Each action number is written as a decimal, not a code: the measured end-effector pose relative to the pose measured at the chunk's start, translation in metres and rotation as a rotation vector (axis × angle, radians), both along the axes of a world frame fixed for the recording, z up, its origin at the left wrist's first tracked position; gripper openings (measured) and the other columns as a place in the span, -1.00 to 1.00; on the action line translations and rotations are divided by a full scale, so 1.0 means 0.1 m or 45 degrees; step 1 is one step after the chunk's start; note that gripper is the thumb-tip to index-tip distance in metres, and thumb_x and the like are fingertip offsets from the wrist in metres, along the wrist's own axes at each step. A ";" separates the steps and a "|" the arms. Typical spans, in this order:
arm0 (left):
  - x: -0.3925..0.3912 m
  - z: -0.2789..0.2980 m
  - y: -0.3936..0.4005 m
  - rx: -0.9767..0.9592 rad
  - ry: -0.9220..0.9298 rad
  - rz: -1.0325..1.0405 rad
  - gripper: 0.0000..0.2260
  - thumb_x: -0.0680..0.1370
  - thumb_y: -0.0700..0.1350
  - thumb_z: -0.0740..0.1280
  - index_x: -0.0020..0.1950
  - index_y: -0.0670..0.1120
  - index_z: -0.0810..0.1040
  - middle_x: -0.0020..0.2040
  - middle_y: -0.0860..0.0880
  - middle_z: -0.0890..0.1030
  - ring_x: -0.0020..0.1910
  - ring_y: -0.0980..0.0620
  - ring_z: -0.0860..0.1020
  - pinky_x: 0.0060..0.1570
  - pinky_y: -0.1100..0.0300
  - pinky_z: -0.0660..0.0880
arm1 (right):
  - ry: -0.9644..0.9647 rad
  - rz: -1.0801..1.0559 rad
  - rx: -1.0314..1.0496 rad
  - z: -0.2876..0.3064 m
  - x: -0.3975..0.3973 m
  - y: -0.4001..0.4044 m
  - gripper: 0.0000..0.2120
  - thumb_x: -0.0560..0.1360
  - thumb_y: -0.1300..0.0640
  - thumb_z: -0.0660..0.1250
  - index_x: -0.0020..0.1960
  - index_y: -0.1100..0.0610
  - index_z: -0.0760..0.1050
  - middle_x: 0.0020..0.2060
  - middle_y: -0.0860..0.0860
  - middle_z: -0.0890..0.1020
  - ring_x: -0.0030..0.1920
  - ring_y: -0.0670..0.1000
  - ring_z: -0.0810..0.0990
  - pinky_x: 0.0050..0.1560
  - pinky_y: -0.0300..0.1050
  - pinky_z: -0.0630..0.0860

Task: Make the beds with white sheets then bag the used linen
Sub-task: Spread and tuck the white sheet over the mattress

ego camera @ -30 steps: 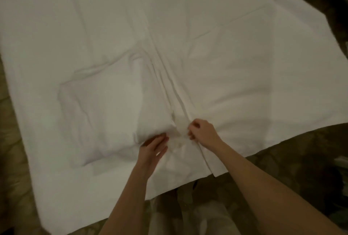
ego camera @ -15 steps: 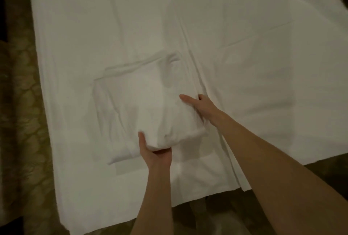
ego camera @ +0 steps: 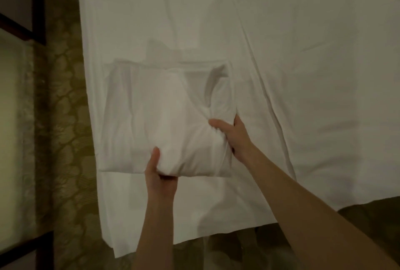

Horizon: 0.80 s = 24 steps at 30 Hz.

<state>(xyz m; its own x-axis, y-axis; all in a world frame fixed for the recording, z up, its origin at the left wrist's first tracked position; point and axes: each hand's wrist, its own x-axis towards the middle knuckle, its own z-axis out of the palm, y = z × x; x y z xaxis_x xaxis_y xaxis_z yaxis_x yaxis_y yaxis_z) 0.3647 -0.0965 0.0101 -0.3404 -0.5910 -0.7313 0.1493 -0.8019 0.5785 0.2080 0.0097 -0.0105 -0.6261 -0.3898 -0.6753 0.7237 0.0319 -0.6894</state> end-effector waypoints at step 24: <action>-0.66 -0.10 2.25 0.479 -0.226 -0.314 -0.61 0.62 0.00 0.23 0.42 -0.10 0.40 0.36 -0.10 0.49 0.25 -0.10 0.49 0.29 -0.02 0.39 | 0.271 0.250 0.633 0.13 -0.58 1.08 -0.65 0.59 0.08 0.25 0.31 0.22 0.39 0.17 0.12 0.56 0.09 0.06 0.52 -0.05 -0.26 0.31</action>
